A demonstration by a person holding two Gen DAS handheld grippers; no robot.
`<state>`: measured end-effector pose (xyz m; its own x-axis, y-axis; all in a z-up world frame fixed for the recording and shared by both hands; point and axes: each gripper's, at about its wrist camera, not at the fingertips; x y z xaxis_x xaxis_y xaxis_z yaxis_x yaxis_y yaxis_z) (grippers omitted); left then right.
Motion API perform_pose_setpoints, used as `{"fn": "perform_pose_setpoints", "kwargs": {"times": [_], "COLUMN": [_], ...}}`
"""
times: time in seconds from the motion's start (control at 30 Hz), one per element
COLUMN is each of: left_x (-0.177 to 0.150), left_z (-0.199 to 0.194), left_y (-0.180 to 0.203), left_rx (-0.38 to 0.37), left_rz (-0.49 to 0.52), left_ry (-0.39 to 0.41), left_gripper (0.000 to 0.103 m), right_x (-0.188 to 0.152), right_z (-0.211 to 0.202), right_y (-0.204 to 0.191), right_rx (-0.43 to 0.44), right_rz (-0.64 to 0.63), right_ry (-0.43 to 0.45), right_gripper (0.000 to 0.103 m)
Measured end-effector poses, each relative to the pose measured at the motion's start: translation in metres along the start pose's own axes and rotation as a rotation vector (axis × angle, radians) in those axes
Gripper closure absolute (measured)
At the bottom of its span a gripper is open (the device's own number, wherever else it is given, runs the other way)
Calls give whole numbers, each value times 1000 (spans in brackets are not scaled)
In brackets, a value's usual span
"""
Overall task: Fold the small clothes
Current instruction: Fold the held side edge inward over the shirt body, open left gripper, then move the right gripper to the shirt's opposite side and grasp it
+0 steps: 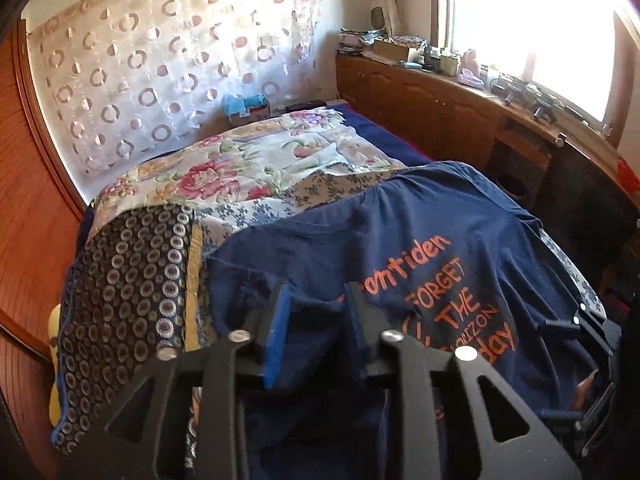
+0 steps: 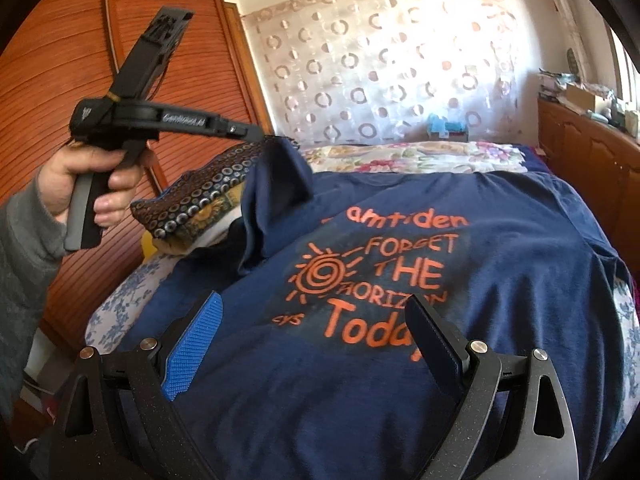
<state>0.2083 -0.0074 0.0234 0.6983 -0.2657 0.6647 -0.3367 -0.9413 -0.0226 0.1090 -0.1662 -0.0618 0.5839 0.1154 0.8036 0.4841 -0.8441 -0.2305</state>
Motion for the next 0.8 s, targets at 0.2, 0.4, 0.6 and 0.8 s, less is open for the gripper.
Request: {"fn": "perform_pose_setpoints", "kwargs": {"times": [0.2,0.4,0.6,0.8], "left_x": [-32,-73,-94,-105], "left_z": [-3,14,40,59], "left_y": [-5,0,12,17], "left_rx": [25,11,-13,-23], "left_rz": [-32,-44,-47,-53], "left_ry": [8,-14,-56,-83], "left_gripper": [56,53,52,52], "right_x": [2,7,13,13], "right_z": [0,0,0,-1], "right_y": [9,19,29,36], "right_rx": [-25,-64,-100,-117], "right_rz": [2,-5,-21,-22], "right_ry": [-3,-9,-20,-31], "right_gripper": [9,9,9,9]}}
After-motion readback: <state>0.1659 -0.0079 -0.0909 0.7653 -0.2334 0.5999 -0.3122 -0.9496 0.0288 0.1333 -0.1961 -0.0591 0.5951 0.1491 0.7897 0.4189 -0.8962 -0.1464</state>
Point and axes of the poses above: each gripper's, at about its wrist camera, not at the fingertips, and z roughly the way its jaws point, y to its right, x to its top, and after that the axes turned 2 degrees about -y, right-handed
